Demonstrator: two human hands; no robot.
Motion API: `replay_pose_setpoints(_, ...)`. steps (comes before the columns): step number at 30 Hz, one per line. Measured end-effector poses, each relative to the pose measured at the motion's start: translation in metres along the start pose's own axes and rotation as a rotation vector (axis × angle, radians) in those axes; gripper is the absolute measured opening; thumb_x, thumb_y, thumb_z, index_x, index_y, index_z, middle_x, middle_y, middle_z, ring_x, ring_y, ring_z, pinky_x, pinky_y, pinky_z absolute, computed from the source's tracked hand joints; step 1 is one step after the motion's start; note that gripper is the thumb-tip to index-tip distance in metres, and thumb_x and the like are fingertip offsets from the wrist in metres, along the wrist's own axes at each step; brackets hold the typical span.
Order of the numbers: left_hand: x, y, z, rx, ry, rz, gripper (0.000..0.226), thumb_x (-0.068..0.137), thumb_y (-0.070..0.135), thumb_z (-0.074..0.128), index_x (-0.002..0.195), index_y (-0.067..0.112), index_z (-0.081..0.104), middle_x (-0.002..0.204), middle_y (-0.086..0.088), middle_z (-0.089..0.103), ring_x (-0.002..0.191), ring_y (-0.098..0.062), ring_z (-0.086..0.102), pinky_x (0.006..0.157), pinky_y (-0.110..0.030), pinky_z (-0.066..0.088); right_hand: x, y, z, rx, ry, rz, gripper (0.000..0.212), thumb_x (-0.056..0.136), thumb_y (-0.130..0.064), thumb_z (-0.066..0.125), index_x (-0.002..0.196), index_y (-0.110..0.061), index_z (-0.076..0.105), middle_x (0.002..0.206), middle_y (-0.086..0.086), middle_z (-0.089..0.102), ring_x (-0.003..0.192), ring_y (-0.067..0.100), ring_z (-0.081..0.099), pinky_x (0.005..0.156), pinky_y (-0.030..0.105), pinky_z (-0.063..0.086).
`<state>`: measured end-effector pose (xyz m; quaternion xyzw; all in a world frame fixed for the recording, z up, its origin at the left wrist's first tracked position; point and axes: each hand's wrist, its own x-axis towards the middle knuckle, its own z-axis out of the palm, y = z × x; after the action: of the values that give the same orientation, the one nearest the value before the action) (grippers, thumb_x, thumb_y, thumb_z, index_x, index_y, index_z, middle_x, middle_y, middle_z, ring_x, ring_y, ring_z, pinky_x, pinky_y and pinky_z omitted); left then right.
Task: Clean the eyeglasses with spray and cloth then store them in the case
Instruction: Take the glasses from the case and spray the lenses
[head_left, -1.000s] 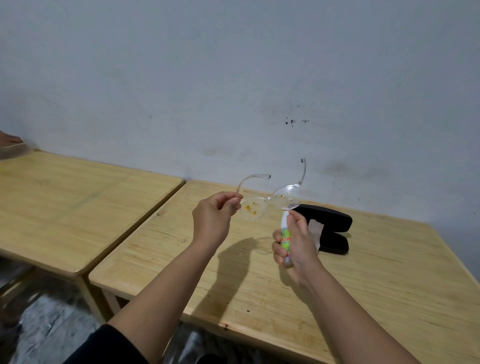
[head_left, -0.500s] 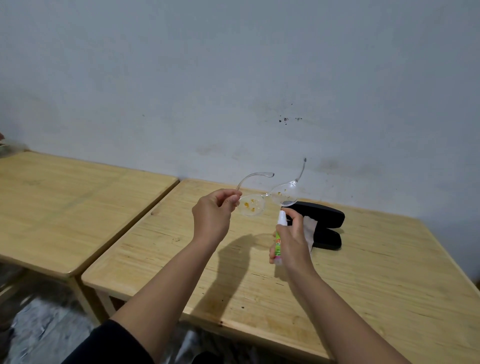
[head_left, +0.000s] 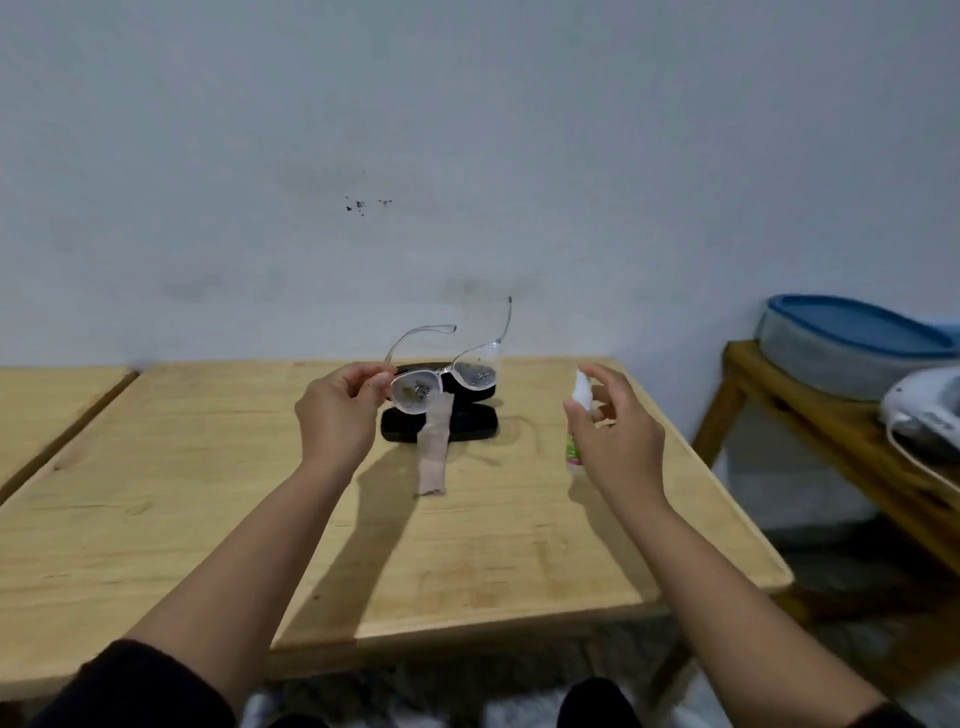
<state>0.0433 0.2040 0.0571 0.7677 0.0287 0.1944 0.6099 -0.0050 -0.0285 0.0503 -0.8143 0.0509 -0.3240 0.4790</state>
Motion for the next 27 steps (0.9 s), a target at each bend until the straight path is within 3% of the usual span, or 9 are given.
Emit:
replay_pose_setpoints(2,-0.005,0.003,0.019,0.019,-0.037,0.012,0.021,0.087,0.018,0.060,0.073,0.033,0.066,0.075,0.009,0.070,0.079,-0.019,0.069,0.090,-0.037,0.051,0.001,0.006,-0.026,-0.022,0.051,0.017,0.031,0.084,-0.008,0.062,0.114,-0.017,0.062,0.100,0.006,0.065,0.072,0.009,0.057,0.046,-0.003,0.036)
replay_pose_setpoints(6,-0.018,0.006,0.054,0.017,-0.102,0.032,0.014,0.087,0.018,0.060,0.081,0.027,0.069,0.078,0.003,0.070,0.080,-0.020,0.067,0.086,-0.036,0.050,-0.003,0.019,-0.073,-0.018,0.106,0.073,0.026,0.087,-0.009,0.060,0.113,-0.013,0.062,0.096,0.005,0.063,0.066,-0.013,0.057,0.047,-0.006,0.034)
replay_pose_setpoints(9,-0.027,0.005,0.074,0.019,-0.149,0.029,0.012,0.086,0.021,0.060,0.084,0.024,0.071,0.075,0.005,0.070,0.075,-0.009,0.065,0.078,-0.023,0.048,-0.008,0.032,-0.100,-0.036,0.101,0.103,0.028,0.088,-0.008,0.059,0.115,-0.016,0.060,0.098,0.004,0.061,0.077,-0.006,0.054,0.048,-0.002,0.039)
replay_pose_setpoints(13,-0.036,0.006,0.091,0.003,-0.193,0.017,0.011,0.086,0.023,0.061,0.084,0.028,0.071,0.082,0.005,0.072,0.084,-0.011,0.067,0.082,-0.028,0.050,-0.015,0.051,-0.118,-0.128,0.130,0.095,0.032,0.086,-0.008,0.062,0.116,-0.019,0.060,0.094,0.000,0.061,0.080,-0.001,0.056,0.050,-0.002,0.039)
replay_pose_setpoints(17,-0.041,0.008,0.101,0.024,-0.221,0.012,0.012,0.085,0.028,0.062,0.079,0.034,0.070,0.082,0.002,0.074,0.078,-0.011,0.069,0.072,-0.024,0.051,-0.023,0.066,-0.124,-0.216,0.118,0.096,0.032,0.086,-0.010,0.062,0.117,-0.020,0.059,0.097,-0.003,0.062,0.082,0.003,0.055,0.053,-0.002,0.041)
replay_pose_setpoints(21,-0.043,0.003,0.106,0.104,-0.228,0.022,0.009,0.076,0.050,0.058,0.076,0.048,0.067,0.092,0.005,0.071,0.080,-0.005,0.068,0.084,-0.035,0.054,-0.031,0.075,-0.124,-0.201,0.086,0.143,0.030,0.089,-0.012,0.059,0.118,-0.019,0.057,0.097,-0.003,0.059,0.076,-0.002,0.053,0.049,-0.002,0.041)
replay_pose_setpoints(27,-0.050,0.009,0.109,0.085,-0.238,0.023,0.010,0.080,0.044,0.060,0.080,0.040,0.069,0.096,-0.002,0.070,0.085,-0.008,0.067,0.088,-0.032,0.052,-0.037,0.080,-0.124,-0.203,0.062,0.137,0.026,0.092,-0.016,0.054,0.118,-0.019,0.054,0.100,-0.002,0.057,0.076,-0.001,0.053,0.048,0.000,0.041)
